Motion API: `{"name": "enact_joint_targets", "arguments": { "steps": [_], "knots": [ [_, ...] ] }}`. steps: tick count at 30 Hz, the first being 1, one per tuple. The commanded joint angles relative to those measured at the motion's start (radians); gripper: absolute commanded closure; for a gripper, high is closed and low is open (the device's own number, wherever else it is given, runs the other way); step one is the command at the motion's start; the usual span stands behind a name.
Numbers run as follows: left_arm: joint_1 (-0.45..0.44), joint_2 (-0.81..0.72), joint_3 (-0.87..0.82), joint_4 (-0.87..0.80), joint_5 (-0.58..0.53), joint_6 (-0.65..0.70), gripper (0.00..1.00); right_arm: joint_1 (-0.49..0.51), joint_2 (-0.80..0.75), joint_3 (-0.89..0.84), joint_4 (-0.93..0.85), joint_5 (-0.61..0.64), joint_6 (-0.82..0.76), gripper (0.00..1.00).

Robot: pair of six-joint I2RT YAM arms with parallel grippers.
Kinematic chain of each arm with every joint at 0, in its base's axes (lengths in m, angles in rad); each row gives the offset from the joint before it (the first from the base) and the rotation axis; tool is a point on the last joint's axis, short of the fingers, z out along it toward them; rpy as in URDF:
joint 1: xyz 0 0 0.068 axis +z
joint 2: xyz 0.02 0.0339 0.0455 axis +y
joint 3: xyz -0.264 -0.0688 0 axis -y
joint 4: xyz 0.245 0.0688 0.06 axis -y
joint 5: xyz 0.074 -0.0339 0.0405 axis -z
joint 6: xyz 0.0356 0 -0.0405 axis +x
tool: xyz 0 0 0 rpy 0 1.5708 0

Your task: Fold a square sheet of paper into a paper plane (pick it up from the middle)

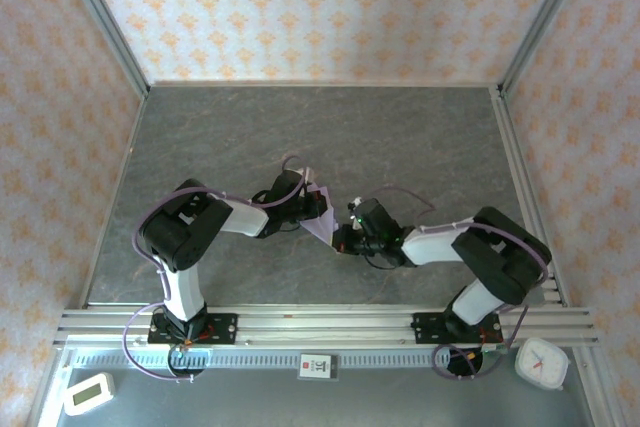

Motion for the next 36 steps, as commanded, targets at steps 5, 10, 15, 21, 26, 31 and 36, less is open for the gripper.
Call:
{"name": "enact_joint_targets", "arguments": {
  "steps": [5,10,15,21,26,31,36],
  "knots": [
    [0.022,0.05,-0.019,-0.106,-0.069,0.02,1.0,0.016,-0.107,-0.054,-0.218,0.02,0.048,1.0],
    [0.022,0.086,-0.03,-0.092,-0.066,0.004,1.0,0.016,-0.158,0.061,-0.255,0.043,0.047,1.0],
    [0.021,0.087,-0.035,-0.085,-0.063,-0.004,1.0,0.016,-0.08,0.16,-0.186,0.02,0.068,1.0],
    [0.022,0.08,-0.03,-0.094,-0.062,-0.003,1.0,0.017,0.075,0.22,-0.086,0.008,0.087,1.0],
    [0.022,0.076,-0.026,-0.106,-0.062,-0.006,1.0,0.017,0.136,0.14,-0.008,0.022,0.122,1.0],
    [0.023,0.07,-0.014,-0.113,-0.05,-0.017,1.0,0.013,0.125,0.036,0.026,0.05,0.168,1.0],
    [0.038,0.063,0.009,-0.134,-0.065,-0.019,1.0,-0.004,0.102,-0.031,0.022,0.067,0.195,1.0]
  ]
}}
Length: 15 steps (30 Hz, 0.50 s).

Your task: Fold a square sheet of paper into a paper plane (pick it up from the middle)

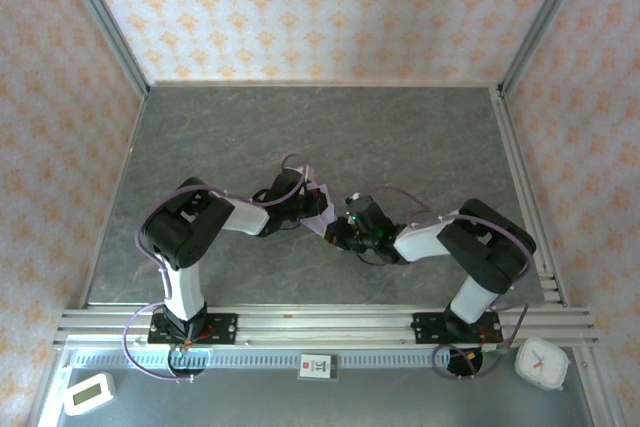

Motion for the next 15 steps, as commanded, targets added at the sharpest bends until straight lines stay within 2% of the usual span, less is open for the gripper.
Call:
{"name": "enact_joint_targets", "arguments": {
  "steps": [1,15],
  "knots": [
    [0.037,0.045,-0.002,-0.151,-0.068,-0.003,1.0,-0.014,0.001,-0.082,-0.114,0.042,0.037,1.0],
    [0.164,0.015,0.013,-0.143,-0.056,0.007,0.98,-0.046,0.059,-0.138,-0.084,0.032,0.067,1.0]
  ]
}}
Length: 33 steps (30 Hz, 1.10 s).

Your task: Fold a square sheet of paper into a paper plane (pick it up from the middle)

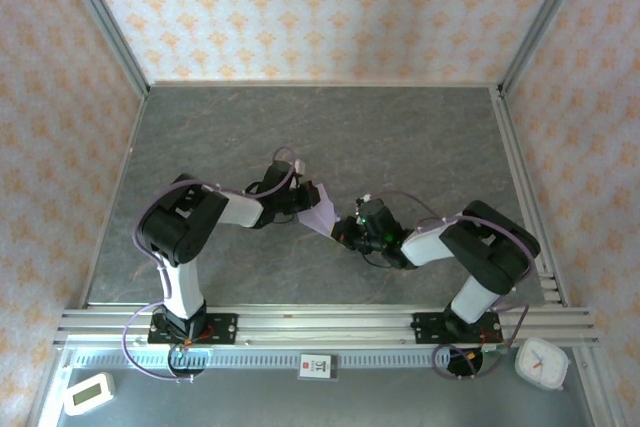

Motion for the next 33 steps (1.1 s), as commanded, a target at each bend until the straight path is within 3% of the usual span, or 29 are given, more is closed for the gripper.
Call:
{"name": "enact_joint_targets", "arguments": {
  "steps": [1,14,23,27,33],
  "knots": [
    [0.079,0.014,-0.012,-0.092,-0.121,0.013,0.98,-0.008,0.07,-0.063,-0.197,0.027,0.005,1.0],
    [0.194,0.098,0.049,-0.098,-0.181,-0.018,1.0,-0.01,0.086,-0.093,-0.164,0.021,0.016,1.0],
    [0.346,0.073,0.074,-0.128,-0.173,-0.038,1.0,-0.01,0.076,-0.113,-0.142,0.013,0.023,1.0],
    [0.319,-0.064,0.011,-0.118,-0.109,-0.056,1.0,-0.01,0.06,-0.121,-0.137,0.014,0.025,1.0],
    [0.093,-0.234,-0.052,-0.142,-0.099,-0.055,1.0,-0.01,0.046,-0.125,-0.133,0.014,0.022,1.0]
  ]
}}
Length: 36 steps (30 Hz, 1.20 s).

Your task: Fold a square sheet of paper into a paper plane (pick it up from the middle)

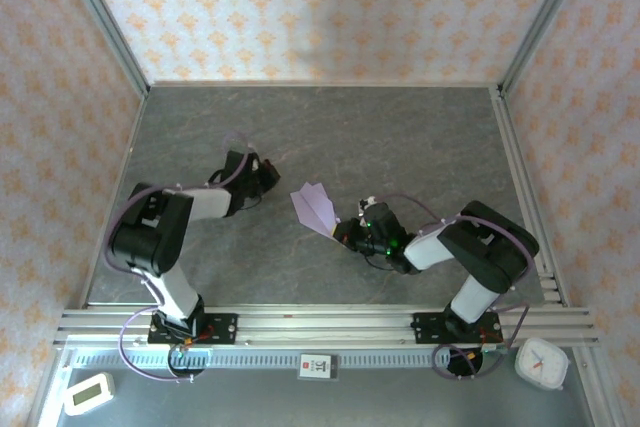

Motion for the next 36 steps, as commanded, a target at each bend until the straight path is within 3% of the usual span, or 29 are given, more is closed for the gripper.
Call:
{"name": "enact_joint_targets", "arguments": {
  "steps": [1,7,16,29,36],
  "knots": [
    [-0.129,-0.059,-0.023,0.001,-0.006,-0.006,1.0,-0.004,0.04,-0.066,-0.248,0.019,-0.003,1.0],
    [-0.234,0.027,0.005,0.071,-0.009,-0.033,1.0,-0.004,0.034,-0.05,-0.249,0.014,-0.007,1.0],
    [-0.247,0.169,0.031,0.051,-0.055,-0.021,1.0,-0.003,-0.04,-0.059,-0.29,0.01,-0.023,1.0],
    [-0.241,0.247,0.049,0.023,-0.098,0.015,1.0,0.008,-0.382,-0.151,-0.563,0.05,-0.033,1.0],
    [-0.235,0.238,0.061,0.012,-0.097,0.102,1.0,-0.087,-0.552,-0.097,-0.591,0.104,-0.046,0.96]
  ]
}}
